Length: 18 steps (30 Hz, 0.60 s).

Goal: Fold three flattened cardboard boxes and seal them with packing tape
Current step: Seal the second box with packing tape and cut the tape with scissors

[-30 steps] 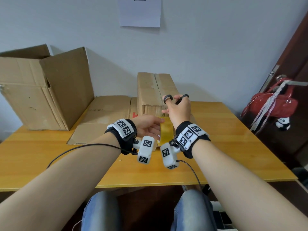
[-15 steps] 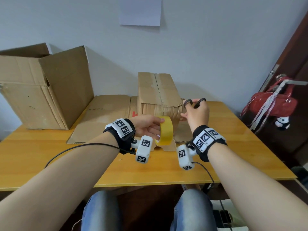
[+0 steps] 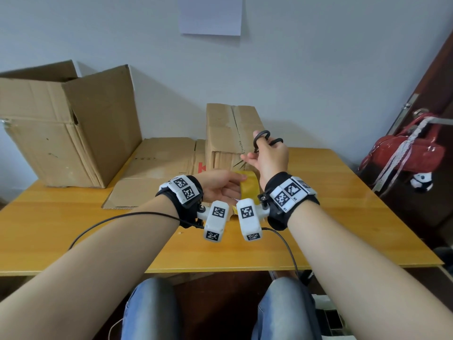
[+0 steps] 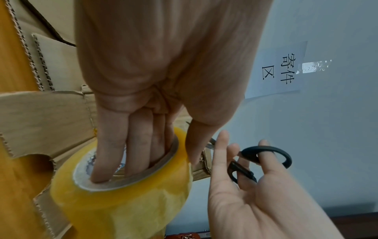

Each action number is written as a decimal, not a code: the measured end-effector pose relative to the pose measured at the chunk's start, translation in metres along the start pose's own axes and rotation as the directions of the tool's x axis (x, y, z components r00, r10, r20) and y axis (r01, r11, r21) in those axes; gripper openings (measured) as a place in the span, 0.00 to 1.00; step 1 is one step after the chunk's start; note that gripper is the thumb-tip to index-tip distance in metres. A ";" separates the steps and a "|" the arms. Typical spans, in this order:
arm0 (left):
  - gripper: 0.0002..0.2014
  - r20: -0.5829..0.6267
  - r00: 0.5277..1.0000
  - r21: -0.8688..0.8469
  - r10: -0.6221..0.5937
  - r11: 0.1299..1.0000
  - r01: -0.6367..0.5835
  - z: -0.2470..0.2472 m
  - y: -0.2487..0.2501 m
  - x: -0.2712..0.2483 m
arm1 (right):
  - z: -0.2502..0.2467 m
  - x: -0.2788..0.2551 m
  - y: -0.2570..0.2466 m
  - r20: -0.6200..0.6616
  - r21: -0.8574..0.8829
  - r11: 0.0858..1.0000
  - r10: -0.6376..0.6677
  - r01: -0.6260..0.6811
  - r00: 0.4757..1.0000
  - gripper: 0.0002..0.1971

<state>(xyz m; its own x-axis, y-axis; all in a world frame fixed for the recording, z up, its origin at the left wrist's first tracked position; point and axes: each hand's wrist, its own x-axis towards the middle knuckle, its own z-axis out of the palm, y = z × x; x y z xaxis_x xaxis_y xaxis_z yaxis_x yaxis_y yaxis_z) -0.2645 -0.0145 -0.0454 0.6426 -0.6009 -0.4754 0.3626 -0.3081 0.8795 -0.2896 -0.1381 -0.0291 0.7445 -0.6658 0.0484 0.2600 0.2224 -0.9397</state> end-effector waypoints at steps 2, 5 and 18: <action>0.14 0.007 1.000 -0.002 0.010 1.000 -0.010 -0.001 -0.001 0.001 | 0.002 -0.001 0.002 0.007 -0.011 1.000 0.016 -0.016 1.000 0.17; 0.11 -0.002 1.000 -0.008 0.003 1.000 -0.003 -0.002 -0.001 0.001 | 0.003 -0.003 0.002 0.012 -0.041 0.999 0.025 -0.025 1.000 0.18; 0.12 0.024 1.000 -0.022 0.010 1.000 -0.009 0.001 0.000 -0.003 | 0.006 -0.006 0.004 0.037 -0.137 0.990 -0.032 0.037 0.999 0.17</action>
<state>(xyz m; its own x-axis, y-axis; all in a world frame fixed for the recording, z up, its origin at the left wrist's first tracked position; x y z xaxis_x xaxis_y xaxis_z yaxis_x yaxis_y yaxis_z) -0.2672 -0.0136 -0.0445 0.6299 -0.6211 -0.4664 0.3717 -0.2862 0.8831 -0.2897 -0.1285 -0.0311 0.7580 -0.6458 0.0912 0.2008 0.0981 -0.9747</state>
